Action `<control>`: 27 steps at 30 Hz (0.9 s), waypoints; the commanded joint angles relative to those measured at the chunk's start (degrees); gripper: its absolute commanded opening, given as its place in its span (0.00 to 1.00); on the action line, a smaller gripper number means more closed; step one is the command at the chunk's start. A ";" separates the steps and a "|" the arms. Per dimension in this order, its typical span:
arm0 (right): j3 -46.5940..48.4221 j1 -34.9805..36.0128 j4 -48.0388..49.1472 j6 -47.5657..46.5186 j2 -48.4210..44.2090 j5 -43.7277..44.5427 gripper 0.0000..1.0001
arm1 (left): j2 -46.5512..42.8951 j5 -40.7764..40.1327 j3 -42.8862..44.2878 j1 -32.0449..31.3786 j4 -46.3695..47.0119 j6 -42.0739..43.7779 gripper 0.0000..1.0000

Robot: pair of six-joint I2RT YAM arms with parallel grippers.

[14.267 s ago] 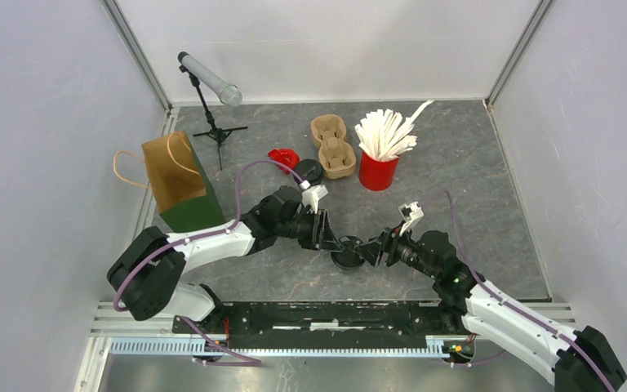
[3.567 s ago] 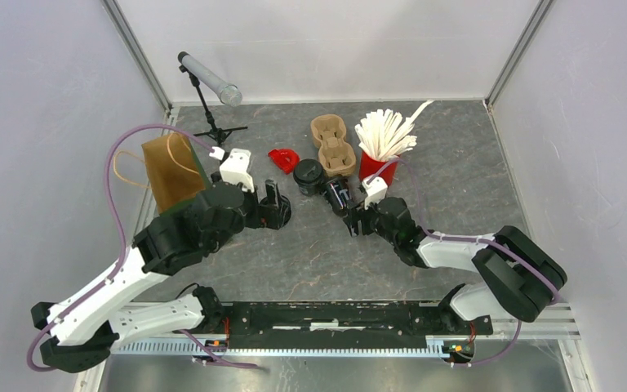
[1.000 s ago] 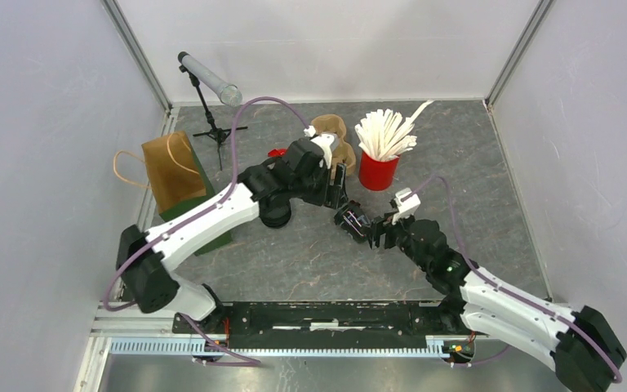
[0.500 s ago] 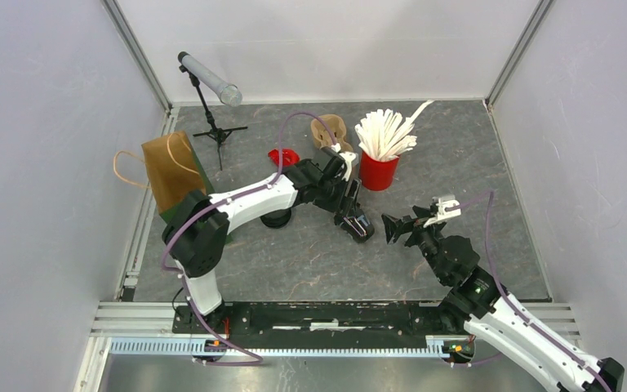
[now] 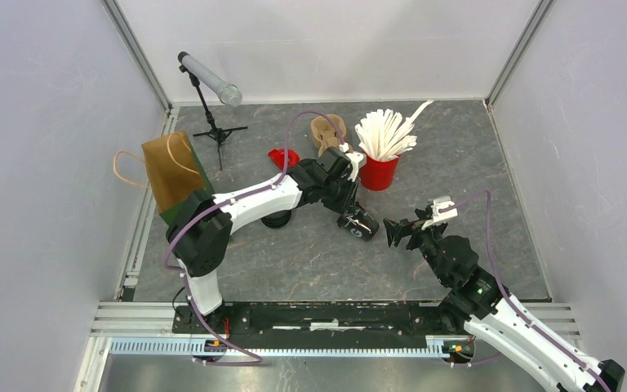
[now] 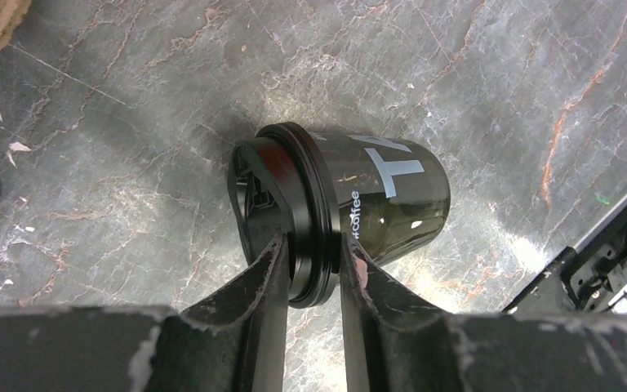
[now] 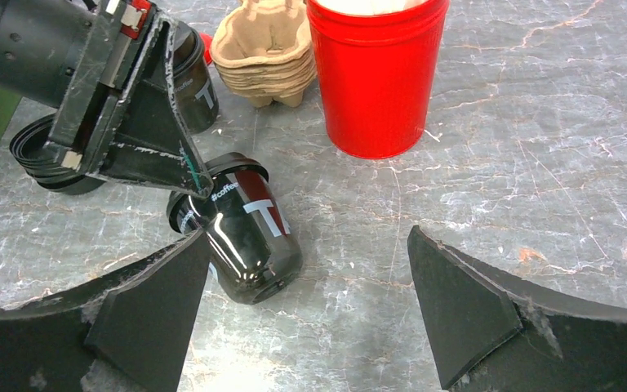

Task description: Pack the takeout coffee

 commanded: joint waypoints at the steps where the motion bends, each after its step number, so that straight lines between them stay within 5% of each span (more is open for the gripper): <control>1: 2.61 -0.03 0.03 -1.56 -0.21 -0.48 0.98 | -4.24 -6.84 1.87 -3.42 -2.76 3.59 0.27; 8: 2.31 0.00 -0.95 -2.23 -1.91 -0.06 0.98 | -8.08 -16.86 2.23 -6.94 -6.10 2.80 0.19; 18: 2.14 0.02 -3.20 -2.12 -6.67 1.36 0.98 | -1.04 -52.95 17.72 -15.00 -30.41 2.47 0.19; 27: 3.40 0.02 -4.86 -2.98 -10.01 3.99 0.98 | 9.21 -62.02 26.92 -17.91 -35.67 5.35 0.20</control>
